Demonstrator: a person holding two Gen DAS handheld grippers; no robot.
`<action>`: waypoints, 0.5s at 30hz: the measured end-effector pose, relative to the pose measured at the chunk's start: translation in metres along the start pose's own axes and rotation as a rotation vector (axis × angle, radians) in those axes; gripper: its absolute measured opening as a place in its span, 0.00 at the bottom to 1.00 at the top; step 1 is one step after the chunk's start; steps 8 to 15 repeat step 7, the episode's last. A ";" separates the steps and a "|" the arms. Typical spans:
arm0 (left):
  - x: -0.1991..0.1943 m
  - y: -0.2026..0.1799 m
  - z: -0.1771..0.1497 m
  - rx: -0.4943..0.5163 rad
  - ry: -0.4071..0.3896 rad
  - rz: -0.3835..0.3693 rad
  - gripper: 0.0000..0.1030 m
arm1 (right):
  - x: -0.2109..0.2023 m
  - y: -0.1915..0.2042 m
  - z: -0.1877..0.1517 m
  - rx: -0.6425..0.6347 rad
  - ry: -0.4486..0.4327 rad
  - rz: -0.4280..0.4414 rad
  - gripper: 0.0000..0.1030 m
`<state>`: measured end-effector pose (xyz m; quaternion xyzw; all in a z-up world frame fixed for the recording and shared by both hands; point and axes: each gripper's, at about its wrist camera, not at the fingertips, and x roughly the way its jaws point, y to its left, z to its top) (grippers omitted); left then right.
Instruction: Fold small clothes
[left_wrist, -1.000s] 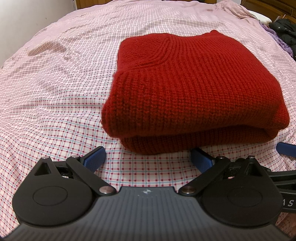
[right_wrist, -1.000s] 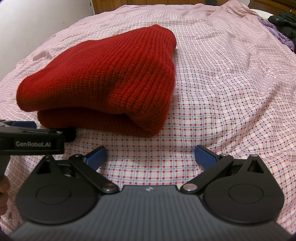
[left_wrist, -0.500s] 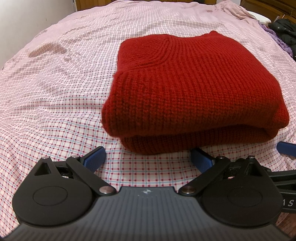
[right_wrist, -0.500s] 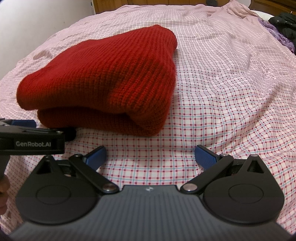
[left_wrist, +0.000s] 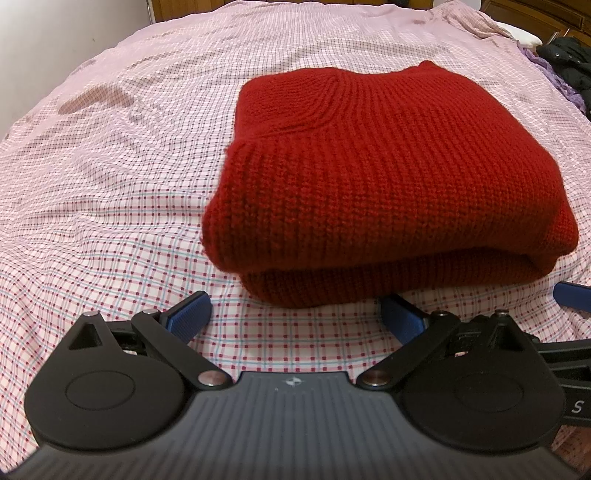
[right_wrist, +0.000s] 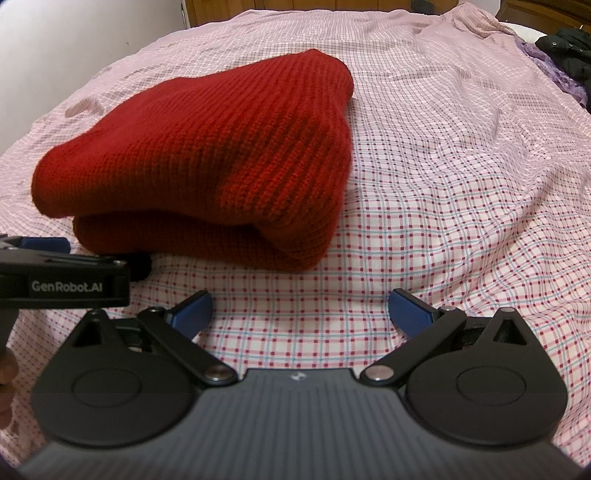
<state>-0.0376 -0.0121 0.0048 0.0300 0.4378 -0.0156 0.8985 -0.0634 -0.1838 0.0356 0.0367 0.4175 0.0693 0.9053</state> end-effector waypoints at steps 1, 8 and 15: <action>0.000 0.000 0.000 0.000 0.000 0.000 0.99 | 0.000 0.000 0.000 0.000 0.000 0.000 1.00; 0.000 0.000 0.000 0.000 0.000 0.001 0.99 | 0.000 0.000 0.000 0.000 0.000 0.000 1.00; 0.000 0.000 0.000 0.000 0.000 0.001 0.99 | 0.000 0.000 0.000 0.000 0.000 0.000 1.00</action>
